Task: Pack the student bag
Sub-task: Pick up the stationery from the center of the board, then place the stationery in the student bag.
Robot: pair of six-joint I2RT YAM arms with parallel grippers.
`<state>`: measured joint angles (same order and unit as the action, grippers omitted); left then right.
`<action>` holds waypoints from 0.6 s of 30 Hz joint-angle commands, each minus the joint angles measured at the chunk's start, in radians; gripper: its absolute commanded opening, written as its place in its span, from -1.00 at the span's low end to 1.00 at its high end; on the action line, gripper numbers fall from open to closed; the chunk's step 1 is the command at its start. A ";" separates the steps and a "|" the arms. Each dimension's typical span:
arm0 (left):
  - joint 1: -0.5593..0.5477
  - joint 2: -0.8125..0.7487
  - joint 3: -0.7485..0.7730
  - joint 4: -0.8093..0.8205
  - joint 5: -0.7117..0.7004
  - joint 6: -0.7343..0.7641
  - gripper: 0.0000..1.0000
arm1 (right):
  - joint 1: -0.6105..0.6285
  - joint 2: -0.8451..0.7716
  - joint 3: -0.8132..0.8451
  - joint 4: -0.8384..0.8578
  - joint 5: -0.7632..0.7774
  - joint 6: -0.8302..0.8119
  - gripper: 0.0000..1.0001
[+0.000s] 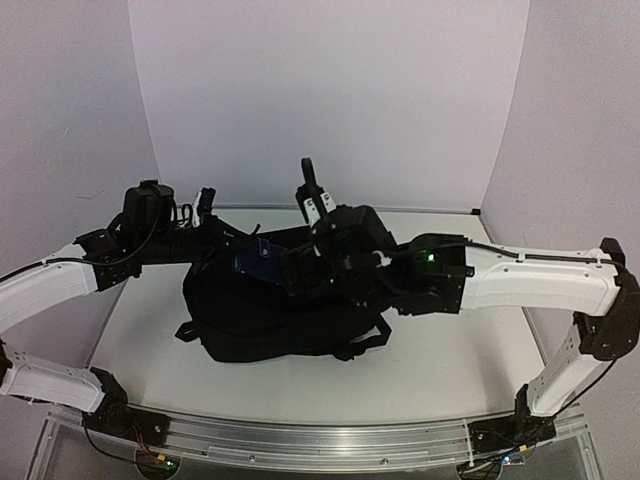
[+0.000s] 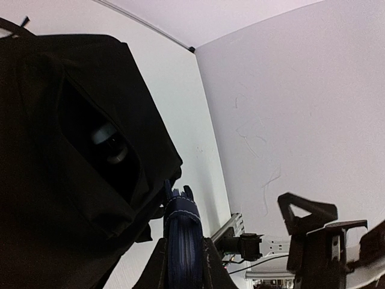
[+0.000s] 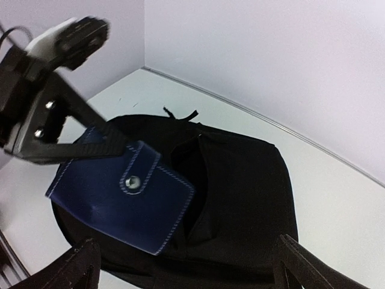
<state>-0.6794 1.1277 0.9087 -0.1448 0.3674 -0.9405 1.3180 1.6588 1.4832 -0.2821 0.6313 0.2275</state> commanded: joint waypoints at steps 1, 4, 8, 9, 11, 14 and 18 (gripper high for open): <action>0.082 -0.050 0.049 -0.093 -0.029 0.065 -1.00 | -0.147 0.020 0.109 -0.140 -0.043 0.159 0.97; 0.158 -0.079 0.044 -0.125 -0.009 0.068 -1.00 | -0.242 0.075 0.162 -0.190 -0.177 0.215 0.97; 0.200 -0.110 0.053 -0.184 -0.044 0.094 -1.00 | -0.290 0.183 0.272 -0.301 -0.247 0.255 0.97; 0.205 -0.114 0.055 -0.198 -0.054 0.099 -1.00 | -0.292 0.211 0.303 -0.326 -0.256 0.261 0.96; 0.212 -0.116 0.053 -0.214 -0.064 0.103 -1.00 | -0.293 0.276 0.371 -0.381 -0.269 0.268 0.91; 0.222 -0.117 0.039 -0.213 -0.057 0.095 -1.00 | -0.291 0.356 0.459 -0.449 -0.266 0.277 0.79; 0.226 -0.120 0.015 -0.192 -0.033 0.079 -1.00 | -0.283 0.390 0.506 -0.468 -0.262 0.270 0.77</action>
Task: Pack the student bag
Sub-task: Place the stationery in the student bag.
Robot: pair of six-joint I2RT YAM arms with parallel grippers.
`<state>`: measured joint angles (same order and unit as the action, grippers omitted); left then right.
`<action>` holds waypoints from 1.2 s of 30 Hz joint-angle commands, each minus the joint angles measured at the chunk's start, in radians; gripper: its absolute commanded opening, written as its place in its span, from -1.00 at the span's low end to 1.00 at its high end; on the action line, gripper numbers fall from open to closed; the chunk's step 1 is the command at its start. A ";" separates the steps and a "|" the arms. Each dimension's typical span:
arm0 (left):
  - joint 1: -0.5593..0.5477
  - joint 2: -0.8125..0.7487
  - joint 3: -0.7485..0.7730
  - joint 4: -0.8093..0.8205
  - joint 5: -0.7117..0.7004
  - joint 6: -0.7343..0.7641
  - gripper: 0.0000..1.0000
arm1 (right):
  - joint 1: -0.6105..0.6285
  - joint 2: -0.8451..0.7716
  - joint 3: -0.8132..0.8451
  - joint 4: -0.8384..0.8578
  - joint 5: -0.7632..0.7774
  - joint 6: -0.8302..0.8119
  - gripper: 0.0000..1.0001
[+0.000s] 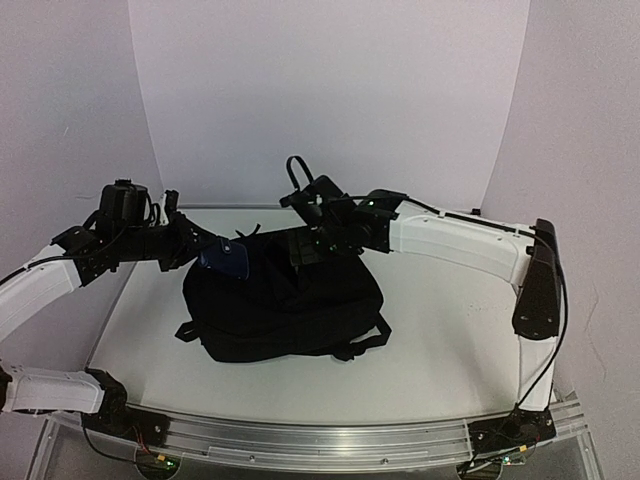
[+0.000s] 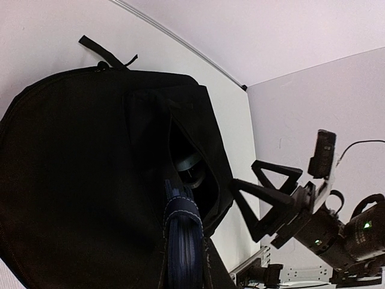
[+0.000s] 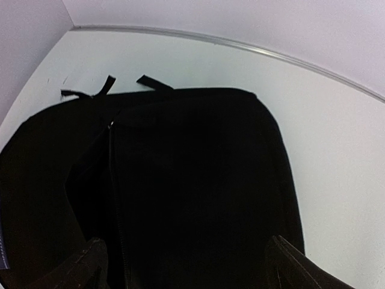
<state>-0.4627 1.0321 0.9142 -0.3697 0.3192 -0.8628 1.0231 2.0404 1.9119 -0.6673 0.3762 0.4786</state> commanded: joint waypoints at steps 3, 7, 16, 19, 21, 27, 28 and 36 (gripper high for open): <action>0.010 -0.030 -0.009 0.051 0.022 -0.010 -1.00 | 0.019 0.028 0.099 -0.104 0.006 0.015 0.77; 0.012 -0.026 -0.026 0.078 0.037 -0.027 -1.00 | 0.038 0.063 0.122 -0.138 0.044 0.005 0.76; 0.012 -0.012 -0.039 0.115 0.074 -0.043 -1.00 | 0.072 0.222 0.308 -0.326 0.248 0.025 0.61; 0.012 -0.012 -0.040 0.115 0.076 -0.044 -1.00 | 0.073 0.241 0.321 -0.322 0.249 0.018 0.53; 0.012 -0.010 -0.044 0.120 0.077 -0.050 -0.99 | 0.075 0.257 0.339 -0.322 0.258 0.016 0.44; 0.012 0.011 -0.064 0.187 0.113 -0.088 -1.00 | 0.078 0.256 0.389 -0.332 0.303 0.062 -0.61; 0.012 0.019 -0.068 0.209 0.125 -0.098 -1.00 | 0.078 0.250 0.387 -0.328 0.303 0.072 -0.75; 0.010 0.129 -0.065 0.449 0.189 -0.211 -1.00 | 0.078 0.168 0.305 -0.231 0.225 0.153 -1.00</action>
<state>-0.4568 1.1166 0.8326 -0.1200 0.4533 -1.0024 1.1056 2.3085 2.2490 -0.9534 0.6080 0.5734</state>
